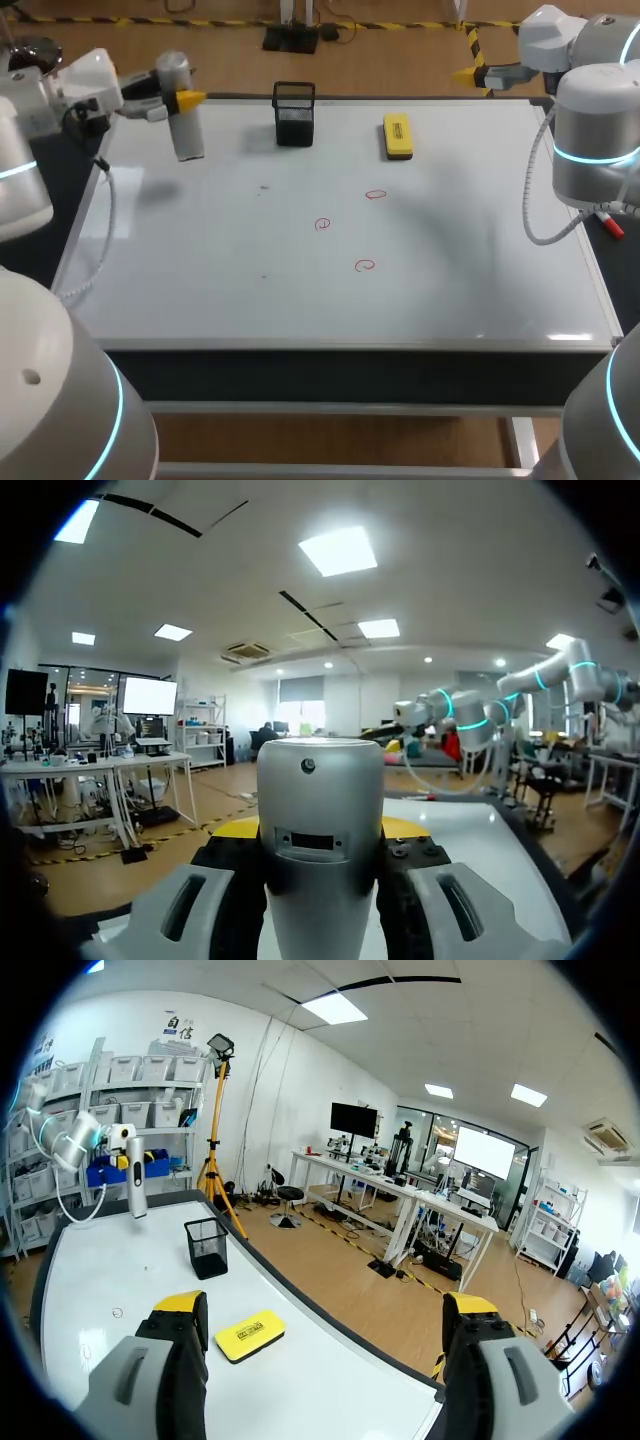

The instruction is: Pick up the inspection probe, press it on each red-marked spot on the whiteboard one by one, put down the probe, pick up the eraser, and wipe off all the red marks.

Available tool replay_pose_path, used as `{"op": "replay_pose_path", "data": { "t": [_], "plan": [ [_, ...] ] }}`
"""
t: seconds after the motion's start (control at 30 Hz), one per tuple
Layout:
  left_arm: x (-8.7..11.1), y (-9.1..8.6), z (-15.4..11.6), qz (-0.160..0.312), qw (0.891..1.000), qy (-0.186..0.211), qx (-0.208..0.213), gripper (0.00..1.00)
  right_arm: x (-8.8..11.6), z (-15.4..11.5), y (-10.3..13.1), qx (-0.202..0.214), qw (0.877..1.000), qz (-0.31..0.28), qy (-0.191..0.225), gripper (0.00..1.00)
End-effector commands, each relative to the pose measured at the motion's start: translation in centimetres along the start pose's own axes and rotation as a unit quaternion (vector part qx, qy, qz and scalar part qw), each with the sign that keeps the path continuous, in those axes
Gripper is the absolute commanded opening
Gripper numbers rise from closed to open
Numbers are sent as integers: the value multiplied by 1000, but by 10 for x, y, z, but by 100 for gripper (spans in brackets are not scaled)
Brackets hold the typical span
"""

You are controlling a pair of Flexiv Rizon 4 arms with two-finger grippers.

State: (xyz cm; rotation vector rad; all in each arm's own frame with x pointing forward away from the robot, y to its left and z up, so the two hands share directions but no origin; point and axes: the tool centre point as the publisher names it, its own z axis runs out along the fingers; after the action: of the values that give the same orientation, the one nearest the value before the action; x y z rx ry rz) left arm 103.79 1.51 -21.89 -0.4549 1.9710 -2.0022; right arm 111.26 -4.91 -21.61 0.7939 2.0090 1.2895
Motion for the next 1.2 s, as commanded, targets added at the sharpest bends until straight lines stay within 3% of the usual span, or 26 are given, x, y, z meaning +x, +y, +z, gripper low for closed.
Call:
{"op": "replay_pose_path", "data": {
  "t": [0.03,0.57,0.63,0.73,0.83,0.9,1.07,1.2],
  "plan": [
    [3,7,-9,-5,1000,-19,1,0,-1,0,0,1,1000,0,1,100],
    [2,10,-12,-10,1000,-24,-3,0,-1,0,0,1,1000,0,1,100],
    [2,10,-12,-10,1000,-24,-3,0,9,15,5,21,993,-46,103,100],
    [2,10,-12,-10,1000,-24,-3,0,29,26,13,48,970,-125,202,100],
    [2,10,-12,-10,1000,-24,-3,0,43,35,15,70,946,-183,256,100],
    [2,10,-12,-10,1000,-24,-3,0,52,39,14,92,924,-234,288,100],
    [2,10,-12,-10,1000,-24,-3,0,66,47,10,147,859,-339,355,100],
    [2,10,-12,-10,1000,-24,-3,0,68,50,2,225,779,-434,394,100]
  ]
}}
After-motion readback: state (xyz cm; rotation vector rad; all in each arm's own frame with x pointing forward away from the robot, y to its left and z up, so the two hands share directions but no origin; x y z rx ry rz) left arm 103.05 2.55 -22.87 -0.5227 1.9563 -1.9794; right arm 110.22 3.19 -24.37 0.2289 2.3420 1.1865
